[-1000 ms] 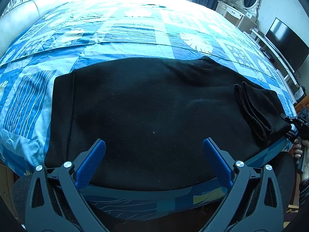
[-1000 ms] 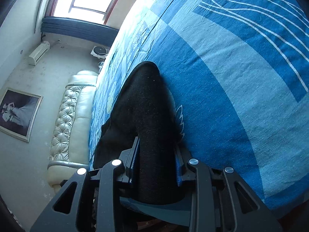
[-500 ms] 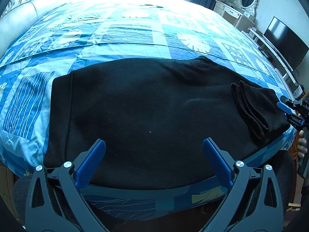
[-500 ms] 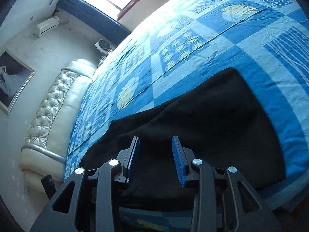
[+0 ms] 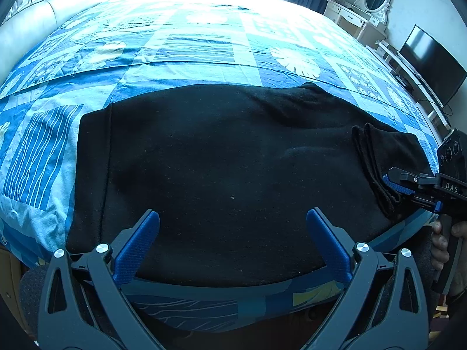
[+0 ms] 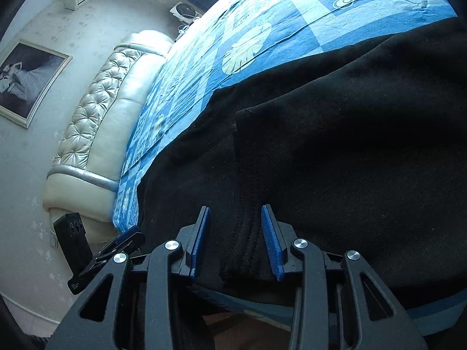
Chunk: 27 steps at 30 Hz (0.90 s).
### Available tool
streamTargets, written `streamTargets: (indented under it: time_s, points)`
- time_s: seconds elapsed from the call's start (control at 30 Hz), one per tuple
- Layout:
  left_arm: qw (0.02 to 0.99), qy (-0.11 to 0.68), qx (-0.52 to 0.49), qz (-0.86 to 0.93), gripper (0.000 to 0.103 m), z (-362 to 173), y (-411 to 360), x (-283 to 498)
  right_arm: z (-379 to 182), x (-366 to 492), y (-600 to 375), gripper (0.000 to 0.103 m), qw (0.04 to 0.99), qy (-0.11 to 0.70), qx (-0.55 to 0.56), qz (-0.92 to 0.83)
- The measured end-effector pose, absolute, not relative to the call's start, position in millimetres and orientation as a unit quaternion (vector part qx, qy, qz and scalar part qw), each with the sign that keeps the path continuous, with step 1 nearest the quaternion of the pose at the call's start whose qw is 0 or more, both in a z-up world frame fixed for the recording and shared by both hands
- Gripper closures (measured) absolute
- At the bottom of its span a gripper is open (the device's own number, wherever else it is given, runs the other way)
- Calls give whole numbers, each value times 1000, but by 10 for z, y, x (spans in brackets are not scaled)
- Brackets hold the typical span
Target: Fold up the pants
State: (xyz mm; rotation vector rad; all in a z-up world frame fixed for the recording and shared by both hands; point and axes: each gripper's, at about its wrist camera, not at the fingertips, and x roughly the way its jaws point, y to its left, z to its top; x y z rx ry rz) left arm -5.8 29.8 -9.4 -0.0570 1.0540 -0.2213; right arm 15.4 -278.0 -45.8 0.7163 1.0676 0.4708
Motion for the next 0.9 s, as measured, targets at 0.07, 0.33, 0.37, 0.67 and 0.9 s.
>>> streamTargets:
  time_s: [0.07,0.33,0.37,0.67,0.9]
  points:
    - [857,504,-27,-104,3,-111,307,-52,-457,132,-2775,61,774,495,329,220]
    - [851,511,-39,-109,2,-127,389,-7,-490,137,-2759,62,773,497,326,223]
    - [851,509,-50,-119,2,-95,429,6,-485,142,-2751,61,773,497,324,223]
    - [816,489,-270,-146,3,-33,1575,306,-494,142,-2743,60,774,496,323,225]
    - [760,520,-355,-164,3,-394,2200,621,-477,142,-2710,53,777,494,320,226]
